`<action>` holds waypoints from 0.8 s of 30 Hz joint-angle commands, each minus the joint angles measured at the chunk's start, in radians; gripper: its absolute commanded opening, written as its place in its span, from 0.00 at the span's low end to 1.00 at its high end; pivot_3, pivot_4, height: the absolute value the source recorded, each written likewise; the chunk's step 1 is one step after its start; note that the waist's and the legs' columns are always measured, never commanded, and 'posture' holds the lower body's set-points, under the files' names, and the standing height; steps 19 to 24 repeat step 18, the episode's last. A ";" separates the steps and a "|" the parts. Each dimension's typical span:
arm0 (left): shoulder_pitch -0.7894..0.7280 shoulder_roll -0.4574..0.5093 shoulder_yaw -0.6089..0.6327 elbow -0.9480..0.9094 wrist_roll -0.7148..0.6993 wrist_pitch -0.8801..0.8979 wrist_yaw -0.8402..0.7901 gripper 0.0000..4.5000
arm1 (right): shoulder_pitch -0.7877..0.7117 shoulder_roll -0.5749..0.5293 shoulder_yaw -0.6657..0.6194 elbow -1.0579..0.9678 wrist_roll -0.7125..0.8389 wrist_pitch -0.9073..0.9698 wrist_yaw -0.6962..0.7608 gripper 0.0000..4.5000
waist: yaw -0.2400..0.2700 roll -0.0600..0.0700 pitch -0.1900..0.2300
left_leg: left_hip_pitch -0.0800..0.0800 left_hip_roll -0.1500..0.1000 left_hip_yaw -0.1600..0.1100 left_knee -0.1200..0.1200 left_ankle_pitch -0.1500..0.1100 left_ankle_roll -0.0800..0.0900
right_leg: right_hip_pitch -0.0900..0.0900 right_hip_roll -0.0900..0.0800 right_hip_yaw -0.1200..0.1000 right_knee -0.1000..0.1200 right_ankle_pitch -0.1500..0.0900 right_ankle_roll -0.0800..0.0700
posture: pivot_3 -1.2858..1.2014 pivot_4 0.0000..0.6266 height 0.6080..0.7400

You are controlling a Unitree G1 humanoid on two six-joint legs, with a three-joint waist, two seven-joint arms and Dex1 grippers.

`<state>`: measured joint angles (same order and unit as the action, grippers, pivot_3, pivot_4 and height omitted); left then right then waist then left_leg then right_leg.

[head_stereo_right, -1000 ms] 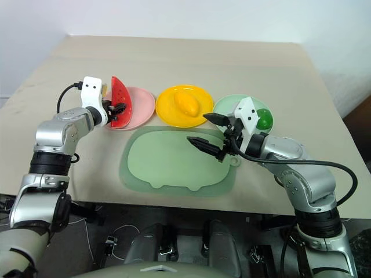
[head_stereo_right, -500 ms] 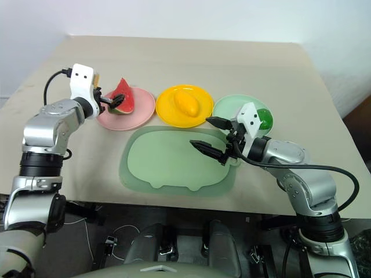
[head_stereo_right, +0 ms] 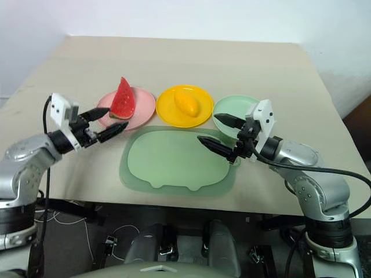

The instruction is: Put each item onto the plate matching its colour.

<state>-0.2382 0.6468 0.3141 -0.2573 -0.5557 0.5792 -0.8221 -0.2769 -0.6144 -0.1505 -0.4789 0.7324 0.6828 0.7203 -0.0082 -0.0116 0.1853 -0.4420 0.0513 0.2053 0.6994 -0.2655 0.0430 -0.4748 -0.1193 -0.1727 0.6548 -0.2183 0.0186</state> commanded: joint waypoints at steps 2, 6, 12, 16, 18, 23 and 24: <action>0.057 0.037 0.055 0.007 -0.001 -0.143 -0.093 1.00 | 0.013 -0.006 -0.010 -0.040 0.021 -0.005 0.000 1.00 | 0.001 0.000 0.000 | 0.000 0.000 0.000 0.000 0.000 0.001 | 0.000 0.000 0.000 -0.001 0.000 -0.001 | 0.52 0.24 0.67; 0.081 0.041 0.073 0.077 -0.008 -0.209 -0.135 1.00 | 0.015 -0.011 -0.003 -0.045 0.021 -0.007 0.004 1.00 | -0.001 0.000 0.000 | 0.000 0.000 0.000 0.000 -0.001 0.001 | 0.000 0.000 0.000 -0.003 -0.002 -0.003 | 0.52 0.24 0.67; 0.134 0.029 0.077 0.089 -0.041 -0.287 -0.207 1.00 | 0.044 -0.030 -0.013 -0.049 0.032 -0.008 0.033 1.00 | -0.002 0.000 0.000 | -0.001 0.000 0.000 -0.001 -0.001 0.002 | -0.001 0.000 0.000 -0.003 -0.002 -0.003 | 0.52 0.24 0.67; 0.141 0.034 0.070 0.083 -0.047 -0.304 -0.221 1.00 | 0.044 -0.037 -0.007 -0.053 0.038 -0.003 0.033 1.00 | -0.002 0.000 0.000 | -0.001 0.000 0.000 -0.001 -0.002 0.002 | 0.000 0.000 0.000 -0.004 -0.002 -0.003 | 0.52 0.24 0.67; 0.144 0.040 0.065 0.091 -0.041 -0.318 -0.238 1.00 | 0.045 -0.039 -0.006 -0.057 0.041 -0.001 0.031 1.00 | -0.002 0.000 0.000 | -0.001 0.000 0.000 -0.001 -0.002 0.002 | 0.000 0.000 0.000 -0.004 -0.002 -0.003 | 0.52 0.24 0.67; 0.144 0.040 0.065 0.091 -0.041 -0.318 -0.238 1.00 | 0.045 -0.039 -0.006 -0.057 0.041 -0.001 0.031 1.00 | -0.002 0.000 0.000 | -0.001 0.000 0.000 -0.001 -0.002 0.002 | 0.000 0.000 0.000 -0.004 -0.002 -0.003 | 0.52 0.24 0.67; 0.144 0.040 0.065 0.091 -0.041 -0.318 -0.238 1.00 | 0.045 -0.039 -0.006 -0.057 0.041 -0.001 0.031 1.00 | -0.002 0.000 0.000 | -0.001 0.000 0.000 -0.001 -0.002 0.002 | 0.000 0.000 0.000 -0.004 -0.002 -0.003 | 0.52 0.24 0.67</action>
